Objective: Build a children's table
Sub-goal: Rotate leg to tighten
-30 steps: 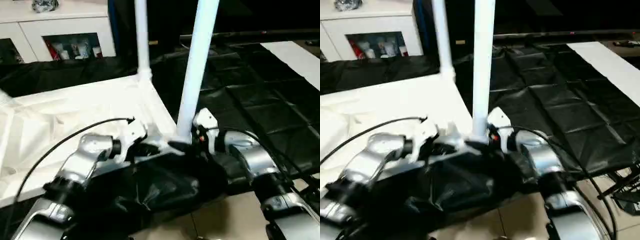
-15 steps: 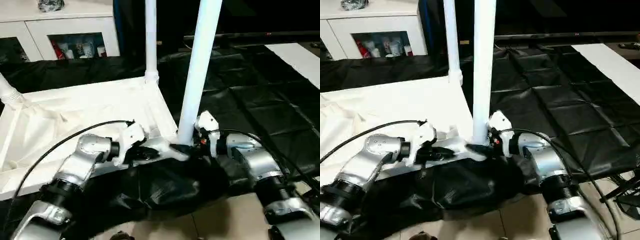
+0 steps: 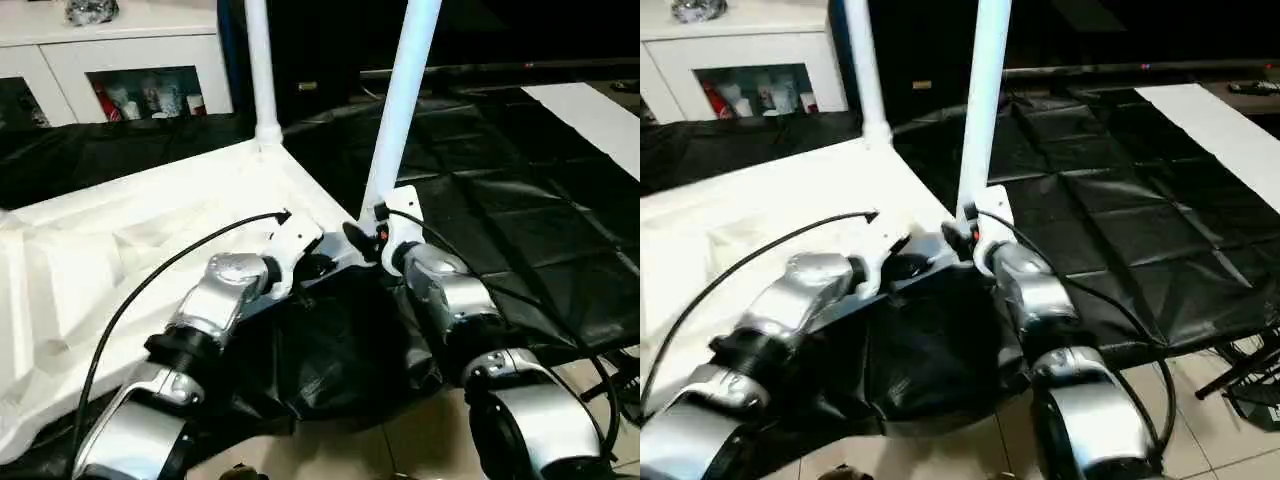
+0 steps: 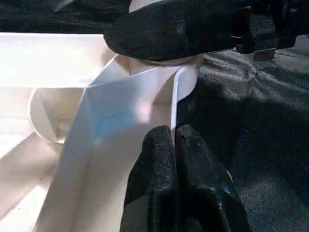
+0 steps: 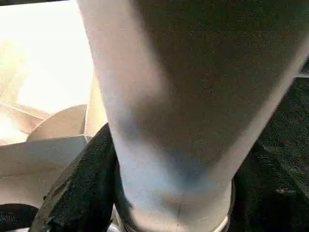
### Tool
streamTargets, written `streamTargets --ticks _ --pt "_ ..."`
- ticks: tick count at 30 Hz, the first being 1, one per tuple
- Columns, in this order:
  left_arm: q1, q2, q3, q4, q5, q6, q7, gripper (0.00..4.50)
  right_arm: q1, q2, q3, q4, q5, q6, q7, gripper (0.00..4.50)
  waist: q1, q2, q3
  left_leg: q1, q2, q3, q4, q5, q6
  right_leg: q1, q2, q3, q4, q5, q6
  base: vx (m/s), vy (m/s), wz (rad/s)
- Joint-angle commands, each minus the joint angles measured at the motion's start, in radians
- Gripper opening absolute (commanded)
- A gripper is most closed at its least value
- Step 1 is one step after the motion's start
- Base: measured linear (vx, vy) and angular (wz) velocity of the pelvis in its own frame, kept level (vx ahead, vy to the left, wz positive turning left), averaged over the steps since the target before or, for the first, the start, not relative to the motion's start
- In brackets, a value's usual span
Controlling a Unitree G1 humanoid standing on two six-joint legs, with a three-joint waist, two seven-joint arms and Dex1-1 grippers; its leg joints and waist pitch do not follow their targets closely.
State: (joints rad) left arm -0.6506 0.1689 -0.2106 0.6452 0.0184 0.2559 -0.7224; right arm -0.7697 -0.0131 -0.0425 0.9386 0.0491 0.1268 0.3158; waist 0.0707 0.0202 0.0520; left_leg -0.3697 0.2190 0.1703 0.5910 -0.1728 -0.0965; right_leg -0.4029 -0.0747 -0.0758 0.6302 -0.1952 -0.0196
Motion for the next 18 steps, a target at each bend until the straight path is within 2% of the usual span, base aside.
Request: streamTargets --ticks 1,6,9,13,15,18 --pt "-0.054 -0.028 0.030 -0.014 -0.005 -0.043 0.079 0.00 0.005 0.107 0.038 0.030 0.046 0.030 0.095 3.37 -0.002 -0.001 -0.074 0.006 0.003 0.004 -0.059 -0.150 0.035 0.062 -0.057 0.046 -0.072 -0.054 -0.229 0.000 0.000 0.00" --pt "-0.009 0.000 0.021 -0.058 -0.024 -0.091 -0.012 0.00 0.000 0.083 0.042 0.043 0.022 -0.004 0.136 3.75 -0.015 0.000 -0.070 0.004 0.003 0.002 -0.063 -0.186 0.031 0.062 -0.058 0.045 -0.079 -0.131 -0.216 0.000 0.000 0.00" --pt "0.011 0.022 0.016 -0.079 -0.033 -0.098 -0.053 0.00 0.011 0.050 0.062 0.016 0.018 -0.016 0.204 3.75 -0.020 0.000 -0.072 0.004 0.005 0.003 -0.061 -0.171 0.039 0.062 -0.058 0.047 -0.075 -0.101 -0.227 0.000 0.000 0.00" --pt "0.056 0.069 0.001 -0.140 -0.064 -0.120 -0.167 0.00 0.073 -0.032 0.128 -0.095 0.009 -0.030 0.411 3.75 -0.018 -0.004 -0.073 0.002 0.005 0.005 -0.057 -0.148 0.070 0.064 -0.056 0.046 -0.071 -0.054 -0.240 0.000 0.000 0.00" --pt "0.069 0.082 -0.003 -0.159 -0.074 -0.121 -0.199 0.00 0.094 -0.056 0.148 -0.126 0.006 -0.033 0.466 3.75 -0.016 -0.003 -0.071 0.003 0.007 0.006 -0.058 -0.160 0.075 0.062 -0.056 0.047 -0.073 -0.072 -0.240 0.000 0.000 0.00" --pt "0.100 0.117 -0.017 -0.202 -0.092 -0.129 -0.275 0.00 0.136 -0.123 0.186 -0.189 0.003 -0.037 0.587 3.75 -0.010 -0.004 -0.067 0.006 0.010 0.007 -0.061 -0.191 0.066 0.057 -0.056 0.047 -0.079 -0.141 -0.231 0.000 0.000 0.00"
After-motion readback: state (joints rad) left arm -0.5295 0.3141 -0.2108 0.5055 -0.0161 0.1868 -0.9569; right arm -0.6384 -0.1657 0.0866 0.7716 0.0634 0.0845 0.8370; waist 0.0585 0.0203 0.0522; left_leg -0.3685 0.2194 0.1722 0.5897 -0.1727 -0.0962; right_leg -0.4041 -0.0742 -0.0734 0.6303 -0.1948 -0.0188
